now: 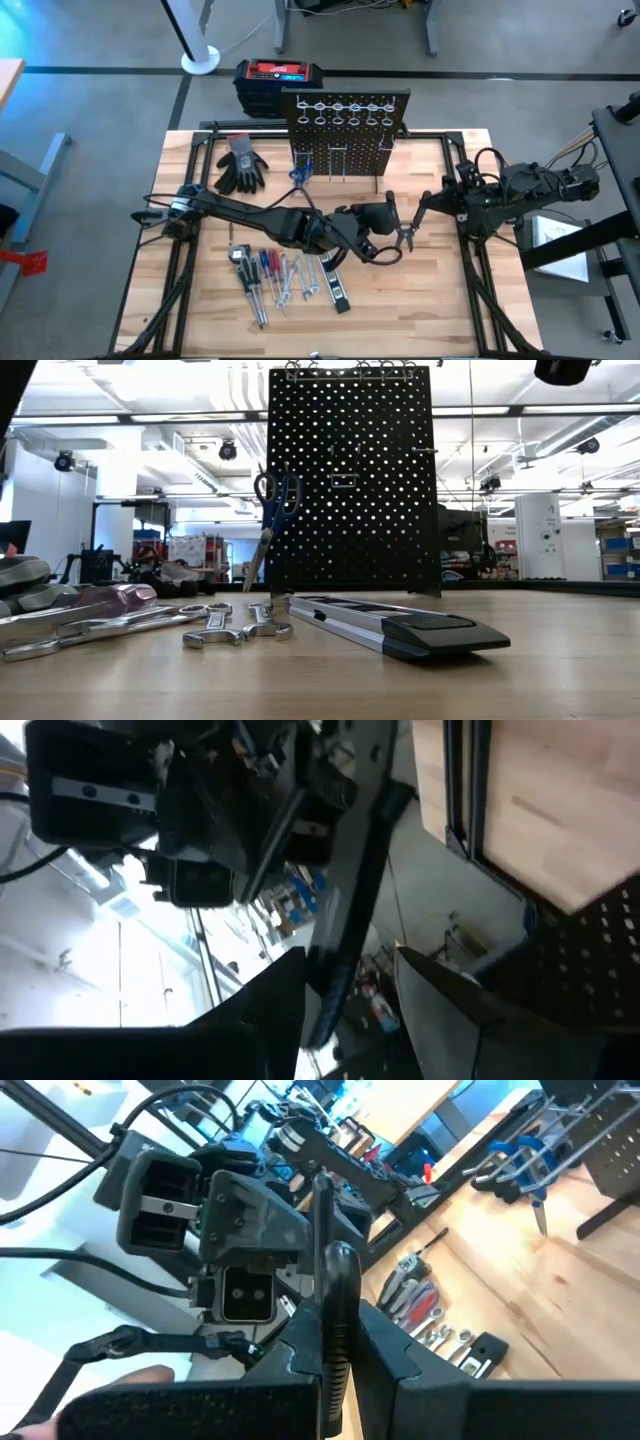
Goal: Hang tools onto peg board
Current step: Hang the black stripping pliers on the peg board
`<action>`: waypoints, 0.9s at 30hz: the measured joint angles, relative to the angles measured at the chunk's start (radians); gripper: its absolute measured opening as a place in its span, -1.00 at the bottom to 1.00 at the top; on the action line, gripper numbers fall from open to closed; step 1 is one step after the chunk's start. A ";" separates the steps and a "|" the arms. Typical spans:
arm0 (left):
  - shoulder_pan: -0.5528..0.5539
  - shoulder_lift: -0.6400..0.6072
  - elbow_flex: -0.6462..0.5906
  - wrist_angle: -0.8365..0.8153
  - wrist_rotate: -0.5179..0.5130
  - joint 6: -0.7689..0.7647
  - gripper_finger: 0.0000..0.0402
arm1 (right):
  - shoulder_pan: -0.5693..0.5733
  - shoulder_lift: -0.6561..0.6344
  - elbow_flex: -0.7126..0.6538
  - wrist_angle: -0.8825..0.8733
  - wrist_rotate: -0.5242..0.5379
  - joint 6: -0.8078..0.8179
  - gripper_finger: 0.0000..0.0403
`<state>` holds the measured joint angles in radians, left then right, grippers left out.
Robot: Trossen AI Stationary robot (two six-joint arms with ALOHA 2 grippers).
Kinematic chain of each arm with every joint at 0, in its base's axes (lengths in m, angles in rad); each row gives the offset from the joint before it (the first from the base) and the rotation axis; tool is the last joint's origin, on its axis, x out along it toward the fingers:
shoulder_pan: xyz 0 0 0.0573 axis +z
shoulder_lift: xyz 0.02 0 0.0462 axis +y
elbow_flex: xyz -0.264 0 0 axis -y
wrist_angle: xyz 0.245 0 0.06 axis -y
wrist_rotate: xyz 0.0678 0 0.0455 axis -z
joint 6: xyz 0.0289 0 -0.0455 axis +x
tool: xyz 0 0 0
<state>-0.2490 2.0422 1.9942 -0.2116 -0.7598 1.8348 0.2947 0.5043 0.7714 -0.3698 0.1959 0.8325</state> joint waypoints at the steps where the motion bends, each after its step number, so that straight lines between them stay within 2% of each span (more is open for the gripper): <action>1: 0.002 0.000 0.000 0.005 0.019 -0.006 -0.30 | 0.000 0.005 0.002 -0.001 0.000 -0.004 -0.94; 7: 0.011 0.000 0.000 0.032 0.085 -0.022 -0.46 | 0.000 0.029 0.007 0.010 -0.010 -0.011 -0.94; 13: 0.015 0.005 0.000 0.039 0.089 -0.139 -0.79 | 0.000 0.039 0.010 0.022 -0.006 0.014 -0.94; 15: 0.013 0.005 0.000 0.036 0.091 -0.191 -0.79 | 0.000 0.040 0.010 0.025 -0.006 0.014 -0.91; 18: 0.018 0.006 -0.002 0.024 0.086 -0.285 -0.79 | -0.001 0.040 0.009 0.017 0.021 -0.021 -0.74; 24: 0.037 0.003 -0.002 -0.045 0.086 -0.516 -0.82 | 0.000 0.023 0.008 -0.015 0.078 -0.256 -0.32; 27: 0.056 -0.014 -0.001 -0.134 0.128 -0.690 -0.82 | 0.000 0.009 0.007 -0.041 0.120 -0.372 -0.16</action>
<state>-0.1935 2.0278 1.9930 -0.3452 -0.6313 1.1445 0.2943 0.5132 0.7788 -0.4111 0.3162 0.4606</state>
